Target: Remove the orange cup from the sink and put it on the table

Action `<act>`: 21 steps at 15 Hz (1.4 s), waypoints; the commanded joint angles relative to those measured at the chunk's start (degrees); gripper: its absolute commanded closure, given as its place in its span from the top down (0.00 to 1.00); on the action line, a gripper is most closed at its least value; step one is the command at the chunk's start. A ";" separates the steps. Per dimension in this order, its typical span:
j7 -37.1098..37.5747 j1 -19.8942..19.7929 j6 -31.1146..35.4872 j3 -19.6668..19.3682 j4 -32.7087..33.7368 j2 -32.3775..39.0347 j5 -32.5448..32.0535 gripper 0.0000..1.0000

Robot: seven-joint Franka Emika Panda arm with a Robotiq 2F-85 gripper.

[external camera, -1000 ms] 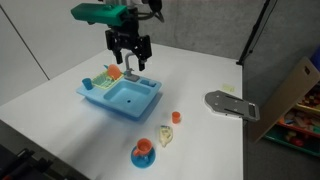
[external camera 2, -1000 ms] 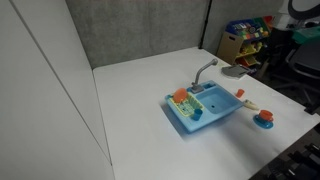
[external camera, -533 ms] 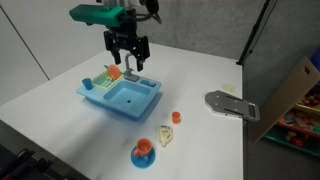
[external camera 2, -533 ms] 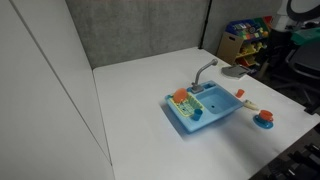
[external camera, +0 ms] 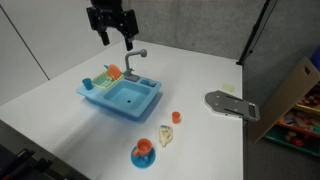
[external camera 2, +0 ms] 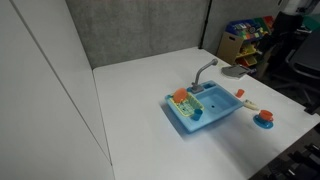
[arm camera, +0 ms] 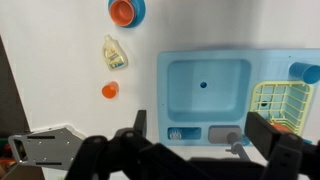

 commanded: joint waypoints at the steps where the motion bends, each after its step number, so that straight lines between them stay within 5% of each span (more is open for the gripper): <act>1: -1.76 0.63 -3.97 0.18 -2.42 -5.84 2.51 1.00; 14: -1.67 1.35 -20.81 0.33 -3.23 -19.83 1.87 1.00; 21: -0.95 1.40 -21.68 0.37 -2.77 -21.35 2.05 1.00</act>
